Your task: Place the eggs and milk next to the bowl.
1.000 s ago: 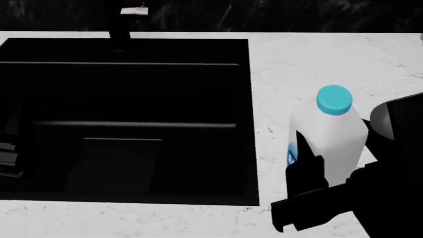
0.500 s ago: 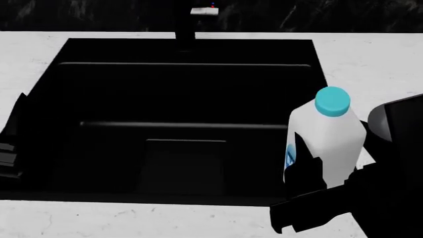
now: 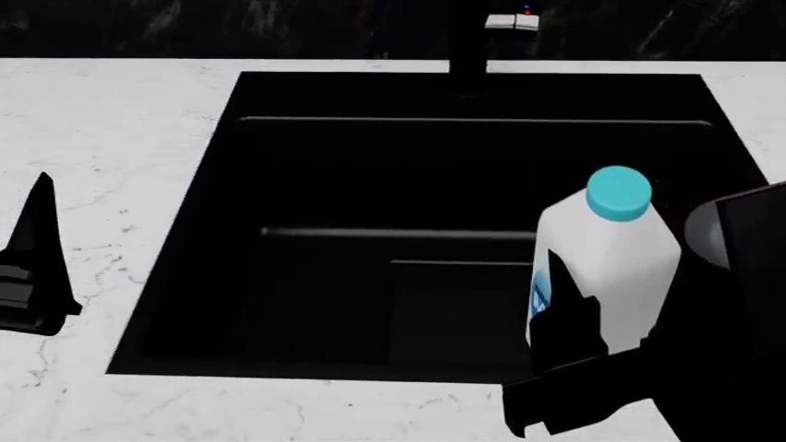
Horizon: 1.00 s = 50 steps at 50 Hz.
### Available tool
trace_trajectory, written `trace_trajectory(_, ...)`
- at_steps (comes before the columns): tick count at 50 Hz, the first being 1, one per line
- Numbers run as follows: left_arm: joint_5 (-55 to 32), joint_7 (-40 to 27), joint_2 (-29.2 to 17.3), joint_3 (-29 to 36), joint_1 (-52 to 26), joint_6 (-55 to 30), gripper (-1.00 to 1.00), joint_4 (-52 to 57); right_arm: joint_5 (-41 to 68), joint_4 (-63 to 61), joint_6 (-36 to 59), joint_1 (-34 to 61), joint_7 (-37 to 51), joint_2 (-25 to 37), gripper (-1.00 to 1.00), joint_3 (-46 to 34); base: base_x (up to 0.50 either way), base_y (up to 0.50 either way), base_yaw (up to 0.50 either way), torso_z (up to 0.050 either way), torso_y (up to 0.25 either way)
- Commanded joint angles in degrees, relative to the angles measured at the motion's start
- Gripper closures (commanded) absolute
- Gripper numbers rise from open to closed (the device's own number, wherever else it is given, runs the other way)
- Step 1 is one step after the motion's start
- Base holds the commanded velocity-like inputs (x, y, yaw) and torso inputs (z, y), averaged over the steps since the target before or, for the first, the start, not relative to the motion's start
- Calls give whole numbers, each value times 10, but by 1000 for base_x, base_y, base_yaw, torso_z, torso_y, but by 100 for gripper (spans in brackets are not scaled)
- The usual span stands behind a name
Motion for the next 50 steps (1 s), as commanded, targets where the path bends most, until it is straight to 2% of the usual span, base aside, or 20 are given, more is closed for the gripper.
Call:
trace_trajectory(1,6,12,10,-13,0,-10,-100,7,-33,-3,-2,1,-23,-7,100,31,1,500,0,0,0)
trace_trajectory(50,6,10,9,-10,-7,-13,-100,10,-38,-5,-5,-5,-26,-2,100,35,0,500,0,0,1)
